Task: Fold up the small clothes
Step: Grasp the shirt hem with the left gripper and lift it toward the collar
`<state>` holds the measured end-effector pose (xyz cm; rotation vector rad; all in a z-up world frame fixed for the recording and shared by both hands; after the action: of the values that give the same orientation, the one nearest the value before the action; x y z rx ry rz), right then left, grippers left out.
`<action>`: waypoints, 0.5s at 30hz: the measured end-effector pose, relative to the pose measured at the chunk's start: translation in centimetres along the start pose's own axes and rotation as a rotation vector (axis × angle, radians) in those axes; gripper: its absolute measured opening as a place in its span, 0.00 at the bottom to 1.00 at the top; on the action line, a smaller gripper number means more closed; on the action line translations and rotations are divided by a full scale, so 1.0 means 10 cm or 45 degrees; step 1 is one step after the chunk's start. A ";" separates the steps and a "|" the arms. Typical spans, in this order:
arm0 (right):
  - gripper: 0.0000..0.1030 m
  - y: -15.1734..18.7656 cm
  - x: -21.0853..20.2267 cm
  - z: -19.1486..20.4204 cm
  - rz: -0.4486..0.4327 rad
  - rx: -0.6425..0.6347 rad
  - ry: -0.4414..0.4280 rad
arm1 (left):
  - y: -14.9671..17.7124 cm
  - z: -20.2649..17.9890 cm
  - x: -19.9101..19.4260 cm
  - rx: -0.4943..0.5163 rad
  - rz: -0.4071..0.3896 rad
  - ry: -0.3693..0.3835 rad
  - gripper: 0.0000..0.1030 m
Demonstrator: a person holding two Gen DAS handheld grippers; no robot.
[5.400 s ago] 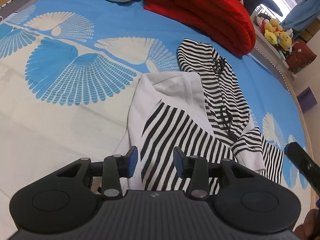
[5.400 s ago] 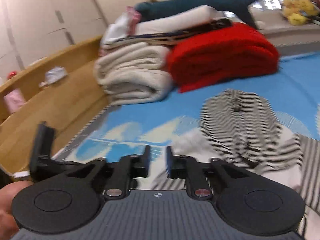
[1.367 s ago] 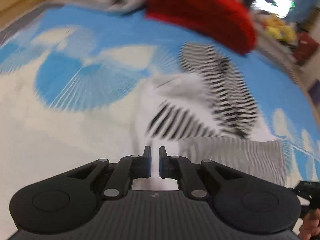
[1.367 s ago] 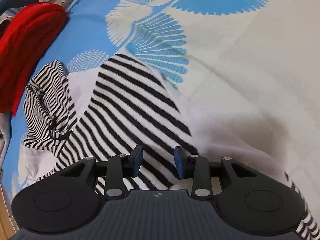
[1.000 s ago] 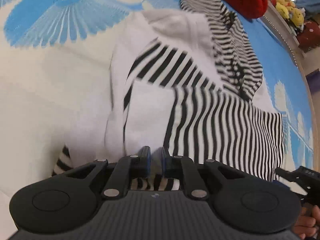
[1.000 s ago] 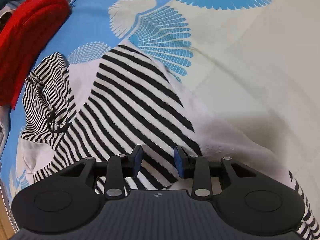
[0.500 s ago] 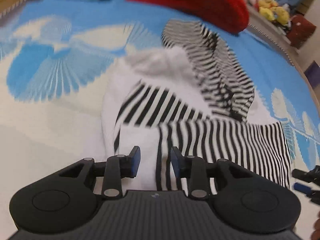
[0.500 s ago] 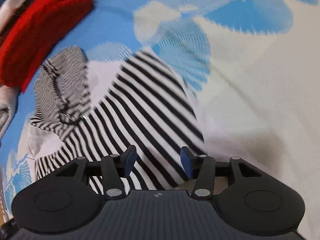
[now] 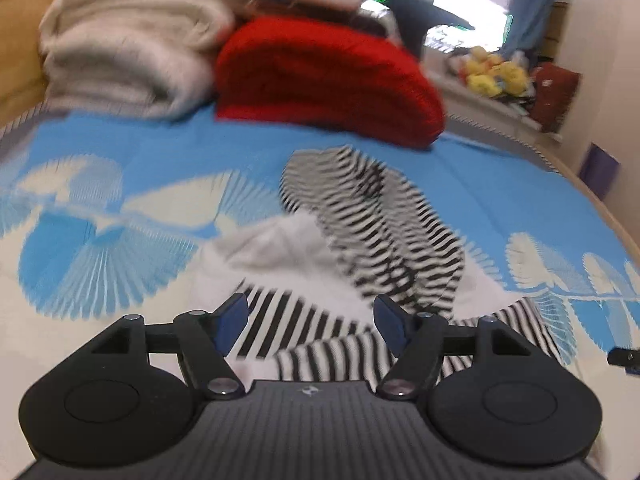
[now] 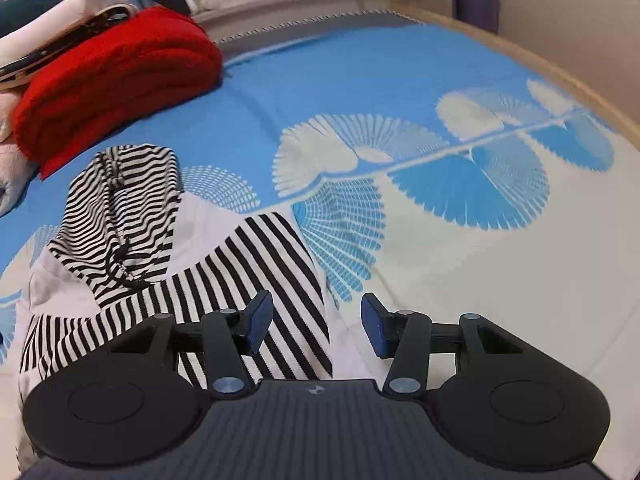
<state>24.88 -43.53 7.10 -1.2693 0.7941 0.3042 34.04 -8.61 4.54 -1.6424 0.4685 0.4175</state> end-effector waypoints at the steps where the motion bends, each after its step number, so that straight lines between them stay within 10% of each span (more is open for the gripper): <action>1: 0.53 0.00 -0.02 0.02 -0.014 -0.022 0.003 | -0.02 -0.05 -0.04 0.036 -0.037 -0.002 0.72; 7: 0.73 -0.05 -0.06 0.02 -0.031 -0.104 -0.057 | -0.10 -0.17 -0.15 0.187 -0.168 -0.036 0.72; 15: 0.78 -0.08 0.04 0.07 0.005 -0.133 -0.048 | -0.73 -0.01 0.78 -0.010 -0.094 -0.041 0.72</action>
<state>25.91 -43.17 7.50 -1.3563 0.7565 0.3763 44.50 -8.46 6.62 -1.6533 0.3816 0.3904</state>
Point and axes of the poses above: each gripper's, at about its wrist camera, not at the fingertips, and x roughly the way its jaws point, z to its left, y to its underside, the point moved 1 cm from there along x, roughly the way its jaws point, and after that the axes turned 7 degrees about -z, right-handed, at the moved point
